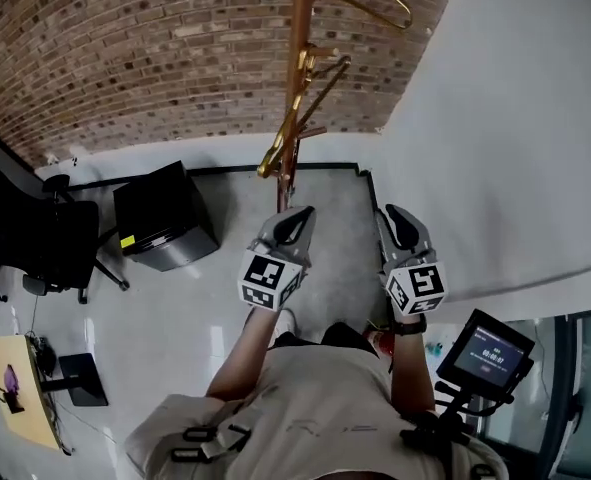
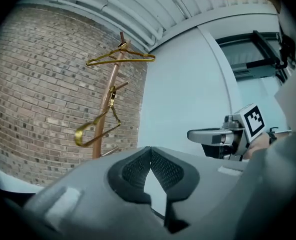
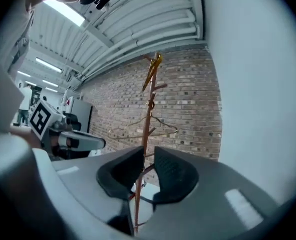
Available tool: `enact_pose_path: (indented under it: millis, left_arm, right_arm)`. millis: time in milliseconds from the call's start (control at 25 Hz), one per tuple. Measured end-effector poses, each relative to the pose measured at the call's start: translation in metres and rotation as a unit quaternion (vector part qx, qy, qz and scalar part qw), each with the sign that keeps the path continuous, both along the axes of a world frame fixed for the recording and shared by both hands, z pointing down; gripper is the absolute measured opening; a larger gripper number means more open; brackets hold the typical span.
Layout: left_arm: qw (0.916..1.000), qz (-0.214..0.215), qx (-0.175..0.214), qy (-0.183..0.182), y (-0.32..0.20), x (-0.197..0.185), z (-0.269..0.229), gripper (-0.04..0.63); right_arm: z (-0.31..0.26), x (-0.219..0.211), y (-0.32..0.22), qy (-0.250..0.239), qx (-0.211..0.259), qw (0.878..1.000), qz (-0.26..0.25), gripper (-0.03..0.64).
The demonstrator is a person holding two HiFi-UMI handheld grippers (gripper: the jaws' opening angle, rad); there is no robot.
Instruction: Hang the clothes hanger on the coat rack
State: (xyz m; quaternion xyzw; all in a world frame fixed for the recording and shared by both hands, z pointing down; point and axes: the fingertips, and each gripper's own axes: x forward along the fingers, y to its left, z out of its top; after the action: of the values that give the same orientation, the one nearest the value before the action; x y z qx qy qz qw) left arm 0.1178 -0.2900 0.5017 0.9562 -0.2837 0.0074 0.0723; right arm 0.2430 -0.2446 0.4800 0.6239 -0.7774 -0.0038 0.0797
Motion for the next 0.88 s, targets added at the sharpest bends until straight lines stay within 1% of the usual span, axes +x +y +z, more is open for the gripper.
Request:
enact_pose_path:
  millis: [40,80,120,200,240,320,400,480,520,600,680,720,760,800,880]
  left_arm:
    - [1.0000,0.003,0.001,0.004,0.017,-0.005,-0.012,0.002]
    - [0.9999,0.005,0.005,0.008,0.036,-0.010,-0.026,0.002]
    - [0.9999,0.006,0.011,0.011,0.053,-0.013,-0.037,0.002]
    - [0.9995,0.001,0.030,0.006,0.074,-0.009,-0.047,0.002]
    - [0.9991,-0.005,0.041,-0.003,0.078,-0.006,-0.046,0.002]
    - [0.9976,-0.027,0.054,-0.033,0.090,-0.003,-0.038,0.000]
    - [0.9953,-0.057,0.048,-0.062,0.118,-0.009,-0.022,0.000]
    - [0.9935,-0.083,0.030,-0.072,0.166,-0.013,-0.006,0.000]
    - [0.9931,-0.088,0.019,-0.076,0.196,-0.011,0.004,0.000]
    - [0.9923,-0.074,-0.007,-0.099,0.258,0.000,0.029,0.000]
    - [0.9899,-0.055,-0.037,-0.125,0.309,0.011,0.053,0.000]
    - [0.9890,-0.053,-0.049,-0.129,0.328,0.013,0.058,0.000]
    - [0.9891,-0.054,-0.056,-0.125,0.340,0.012,0.055,0.000]
    - [0.9902,-0.057,-0.051,-0.117,0.346,0.007,0.045,0.000]
    - [0.9926,-0.068,-0.015,-0.099,0.347,-0.008,0.012,0.000]
  right_arm:
    - [-0.015,-0.009,0.020,-0.009,0.013,1.000,0.012,0.048]
    - [-0.028,-0.017,0.040,-0.016,0.023,0.999,0.020,0.019]
    - [-0.036,-0.023,0.057,-0.021,0.029,0.999,0.025,0.005]
    - [-0.037,-0.025,0.073,-0.036,0.033,0.998,0.027,0.005]
    - [-0.033,-0.025,0.077,-0.046,0.034,0.998,0.025,0.005]
    - [-0.022,-0.033,0.090,-0.062,0.033,0.997,0.014,0.005]
    - [-0.011,-0.053,0.125,-0.065,0.024,0.998,-0.004,0.005]
    - [0.002,-0.070,0.176,-0.056,0.005,0.998,-0.021,0.005]
    - [0.012,-0.075,0.205,-0.053,-0.010,0.998,-0.026,0.005]
    - [0.038,-0.074,0.252,-0.059,-0.048,0.997,-0.020,0.005]
    - [0.062,-0.059,0.283,-0.073,-0.086,0.994,-0.002,0.005]
    - [0.067,-0.050,0.293,-0.078,-0.096,0.992,0.006,0.005]
    - [0.066,-0.044,0.300,-0.077,-0.098,0.992,0.011,0.005]
    - [0.060,-0.042,0.304,-0.074,-0.093,0.993,0.013,0.005]
    - [0.038,-0.046,0.308,-0.065,-0.071,0.995,0.008,0.005]
